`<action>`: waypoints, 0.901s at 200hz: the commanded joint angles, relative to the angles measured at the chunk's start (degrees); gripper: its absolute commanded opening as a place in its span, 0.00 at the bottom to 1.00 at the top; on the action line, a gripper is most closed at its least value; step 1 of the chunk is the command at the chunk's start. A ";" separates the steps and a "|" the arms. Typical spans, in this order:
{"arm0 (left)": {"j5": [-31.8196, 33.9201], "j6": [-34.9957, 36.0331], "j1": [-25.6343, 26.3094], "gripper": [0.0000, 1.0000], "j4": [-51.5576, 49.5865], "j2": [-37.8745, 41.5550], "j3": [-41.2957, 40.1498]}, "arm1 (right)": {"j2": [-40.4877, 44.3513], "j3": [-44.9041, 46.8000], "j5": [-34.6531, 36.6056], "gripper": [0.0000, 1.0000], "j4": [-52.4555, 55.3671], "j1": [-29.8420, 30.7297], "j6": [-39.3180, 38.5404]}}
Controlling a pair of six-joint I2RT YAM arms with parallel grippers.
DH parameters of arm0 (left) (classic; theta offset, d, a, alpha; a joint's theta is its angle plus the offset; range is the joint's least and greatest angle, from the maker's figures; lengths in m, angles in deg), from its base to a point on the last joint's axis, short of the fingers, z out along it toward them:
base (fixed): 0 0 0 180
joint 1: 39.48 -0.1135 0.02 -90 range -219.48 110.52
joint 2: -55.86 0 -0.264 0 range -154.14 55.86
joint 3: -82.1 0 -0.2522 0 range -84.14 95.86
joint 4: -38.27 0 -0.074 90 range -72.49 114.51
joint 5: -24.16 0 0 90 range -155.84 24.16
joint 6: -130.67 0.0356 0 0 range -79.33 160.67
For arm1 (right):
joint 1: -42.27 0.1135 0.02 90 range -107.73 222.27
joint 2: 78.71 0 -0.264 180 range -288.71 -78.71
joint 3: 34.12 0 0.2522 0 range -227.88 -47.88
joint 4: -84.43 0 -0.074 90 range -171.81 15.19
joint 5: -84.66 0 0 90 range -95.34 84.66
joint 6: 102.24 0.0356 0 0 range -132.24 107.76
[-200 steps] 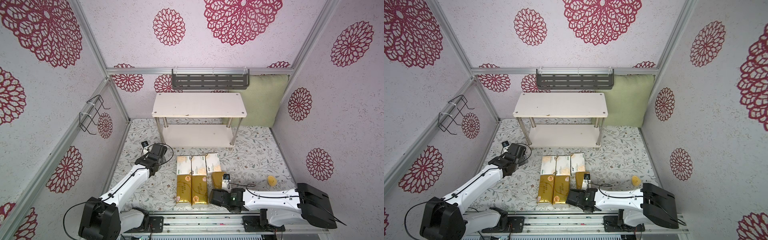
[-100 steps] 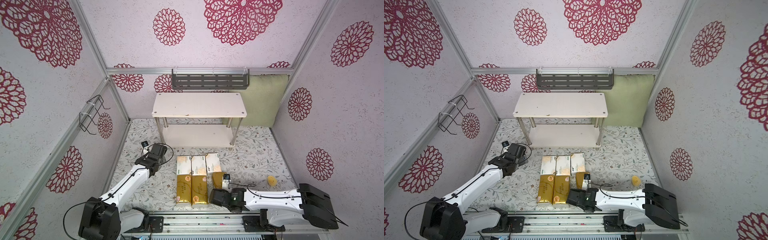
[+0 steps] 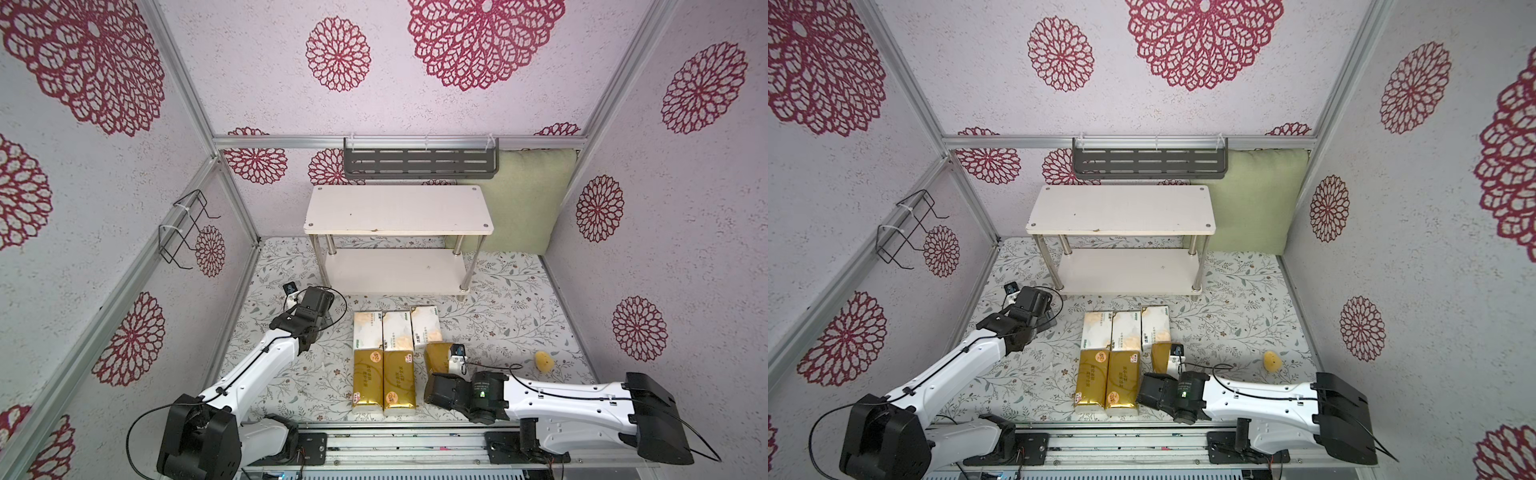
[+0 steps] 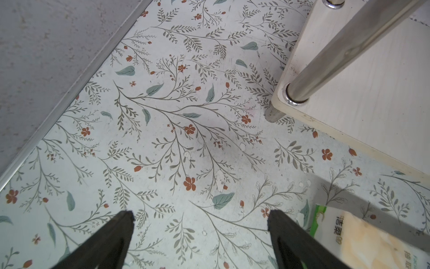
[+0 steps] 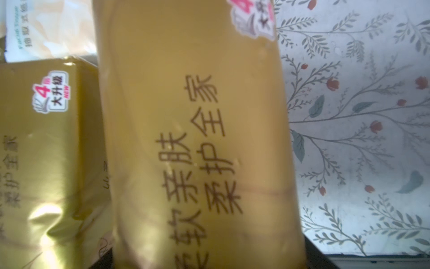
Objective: Place the tissue boxes on the shelf by color
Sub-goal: Pick up the box of tissues from the center of the board.
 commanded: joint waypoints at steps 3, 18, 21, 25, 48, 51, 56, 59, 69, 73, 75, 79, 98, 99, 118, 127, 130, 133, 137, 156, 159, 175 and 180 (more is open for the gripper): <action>-0.97 -0.20 -0.41 0.97 1.65 0.81 0.81 | 2.97 -3.46 1.98 0.75 6.30 0.44 -0.02; -1.10 0.17 -0.39 0.97 1.29 0.23 1.61 | 4.17 -4.13 1.84 0.75 7.40 0.40 0.20; -1.10 0.25 -0.36 0.97 1.18 0.19 1.76 | 4.38 -4.29 1.82 0.75 7.51 0.44 0.23; -1.08 0.26 -0.43 0.97 1.09 0.19 1.89 | 4.63 -4.42 1.75 0.75 7.73 0.44 0.19; -1.13 0.35 -0.35 0.97 1.08 0.10 2.26 | 5.10 -5.80 1.38 0.75 9.84 0.53 0.27; -1.10 0.27 -0.35 0.97 1.08 0.02 2.33 | 5.10 -6.04 1.38 0.75 10.23 0.58 0.20; -1.20 0.26 -0.37 0.97 1.10 -0.04 2.37 | 5.19 -6.51 1.46 0.75 10.93 0.49 0.18; -1.19 0.19 -0.36 0.97 1.03 -0.07 2.43 | 5.21 -6.73 1.61 0.75 11.37 0.53 0.19; -1.19 0.06 -0.37 0.97 1.07 -0.24 2.60 | 5.50 -7.69 2.13 0.75 12.59 0.59 0.04; -1.19 0.00 -0.40 0.98 1.07 -0.33 2.61 | 5.67 -8.04 2.38 0.75 13.05 0.58 -0.02; -1.19 -0.11 -0.43 0.97 1.07 -0.34 2.61 | 5.72 -8.21 2.57 0.75 13.27 0.54 -0.03; -1.19 -0.27 -0.42 0.97 1.03 -0.46 2.61 | 5.89 -8.68 2.87 0.75 13.71 0.53 -0.11; -1.28 -0.75 -0.41 0.97 1.07 -0.62 2.61 | 6.41 -10.88 5.01 0.75 15.70 0.47 -0.50; -1.28 -0.77 -0.42 0.97 1.07 -0.61 2.61 | 6.38 -11.04 5.17 0.75 15.81 0.50 -0.56; -1.32 -0.88 -0.37 0.97 1.17 -0.87 2.70 | 6.31 -13.48 7.57 0.75 16.57 -0.22 -2.75; -1.36 -0.97 -0.28 0.97 1.18 -0.95 2.68 | 6.14 -14.42 8.64 0.75 16.03 -0.96 -4.60; -1.41 -0.97 -0.34 0.97 1.21 -0.96 2.62 | 6.04 -14.71 8.98 0.75 15.70 -1.35 -5.45; -1.38 -0.98 -0.35 0.97 1.18 -1.02 2.61 | 5.96 -14.92 9.20 0.75 15.31 -1.81 -6.20; -1.37 -1.04 -0.34 0.97 1.19 -1.04 2.62 | 5.90 -15.20 9.59 0.75 14.72 -2.42 -7.46; -1.45 -1.07 -0.14 0.97 0.71 -1.04 3.02 | 5.53 -16.38 11.02 0.75 11.03 -5.71 -13.89; -1.45 -1.06 -0.07 0.97 0.58 -0.98 3.13 | 5.62 -16.51 11.23 0.75 10.12 -5.81 -15.02; -1.38 -1.32 0.09 0.97 -0.41 -0.48 3.42 | 5.73 -16.83 10.99 0.75 4.88 -10.75 -21.17; -1.37 -1.40 0.09 0.97 -0.42 -0.22 3.28 | 5.66 -16.90 10.57 0.75 3.34 -12.02 -23.13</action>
